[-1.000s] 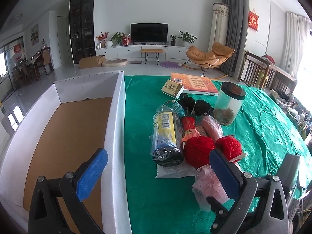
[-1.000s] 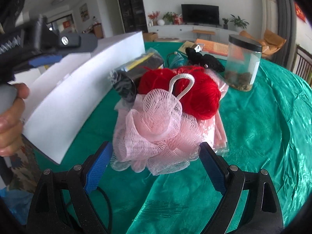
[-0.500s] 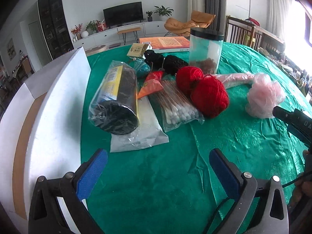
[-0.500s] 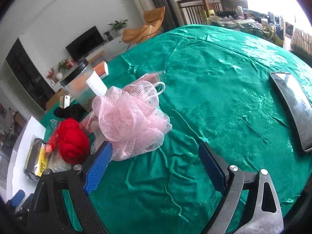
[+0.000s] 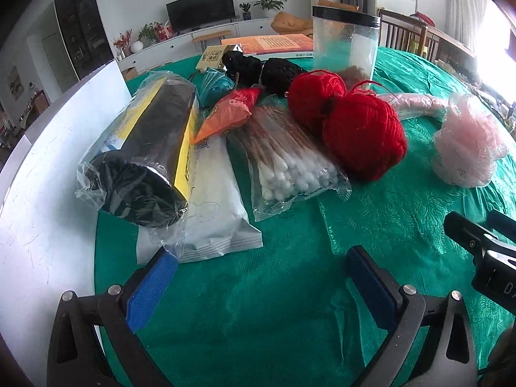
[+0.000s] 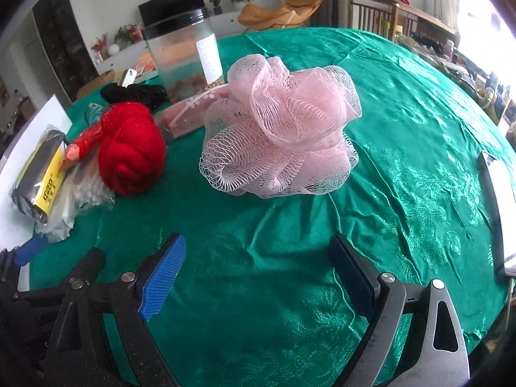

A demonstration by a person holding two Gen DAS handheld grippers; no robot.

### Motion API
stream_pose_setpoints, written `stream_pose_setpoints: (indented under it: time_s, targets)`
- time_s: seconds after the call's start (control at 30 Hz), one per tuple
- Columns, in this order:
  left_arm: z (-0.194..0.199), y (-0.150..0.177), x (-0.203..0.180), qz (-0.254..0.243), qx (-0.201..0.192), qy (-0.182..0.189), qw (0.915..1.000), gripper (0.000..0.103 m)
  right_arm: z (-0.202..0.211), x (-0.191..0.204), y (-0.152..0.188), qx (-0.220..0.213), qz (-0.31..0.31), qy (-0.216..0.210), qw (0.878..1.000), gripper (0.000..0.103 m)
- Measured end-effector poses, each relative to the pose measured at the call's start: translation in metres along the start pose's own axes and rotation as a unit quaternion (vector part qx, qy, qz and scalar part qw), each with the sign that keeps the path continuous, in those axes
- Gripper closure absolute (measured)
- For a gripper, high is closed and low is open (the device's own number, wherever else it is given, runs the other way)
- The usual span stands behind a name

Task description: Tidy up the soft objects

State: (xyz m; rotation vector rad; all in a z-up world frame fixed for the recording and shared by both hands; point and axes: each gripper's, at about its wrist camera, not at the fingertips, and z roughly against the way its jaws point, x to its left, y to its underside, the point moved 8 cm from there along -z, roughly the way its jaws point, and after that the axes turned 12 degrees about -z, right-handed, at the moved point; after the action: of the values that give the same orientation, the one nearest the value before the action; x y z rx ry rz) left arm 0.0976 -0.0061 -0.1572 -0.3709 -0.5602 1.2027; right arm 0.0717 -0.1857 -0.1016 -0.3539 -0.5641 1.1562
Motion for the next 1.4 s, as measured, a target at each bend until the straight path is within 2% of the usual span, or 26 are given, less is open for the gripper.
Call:
stream_pose_setpoints:
  time_s: [0.13, 0.27, 0.77, 0.9, 1.13, 1.27, 1.4]
  targets:
    - [-0.001, 0.001, 0.001, 0.004, 0.001, 0.006, 1.0, 0.0, -0.002, 0.003, 0.002, 0.0, 0.013, 0.016, 1.0, 0.01]
    - [-0.005, 0.004, 0.009, 0.039, 0.005, 0.039, 0.9984, 0.0, -0.003, 0.004, 0.004, -0.001, 0.02, 0.025, 0.999, 0.01]
    - [-0.004, 0.005, 0.008, 0.035, 0.005, 0.035, 0.9987, 0.0, -0.005, 0.004, 0.002, -0.003, 0.029, 0.037, 0.999, 0.008]
    - [-0.003, 0.006, 0.007, 0.016, 0.006, 0.046, 0.9988, 0.0, -0.005, 0.004, 0.002, -0.004, 0.029, 0.037, 0.999, 0.008]
    - [-0.006, 0.005, 0.008, -0.049, 0.054, 0.098, 0.9925, 0.0, -0.005, 0.004, 0.002, -0.004, 0.029, 0.037, 0.999, 0.007]
    - [-0.002, 0.013, 0.012, -0.072, 0.044, 0.11, 0.9903, 0.0, -0.005, 0.004, 0.002, -0.004, 0.029, 0.037, 0.999, 0.007]
    - [0.004, 0.025, 0.028, -0.06, 0.043, 0.106, 0.9916, 0.0, -0.005, 0.004, 0.002, -0.004, 0.029, 0.037, 0.999, 0.007]
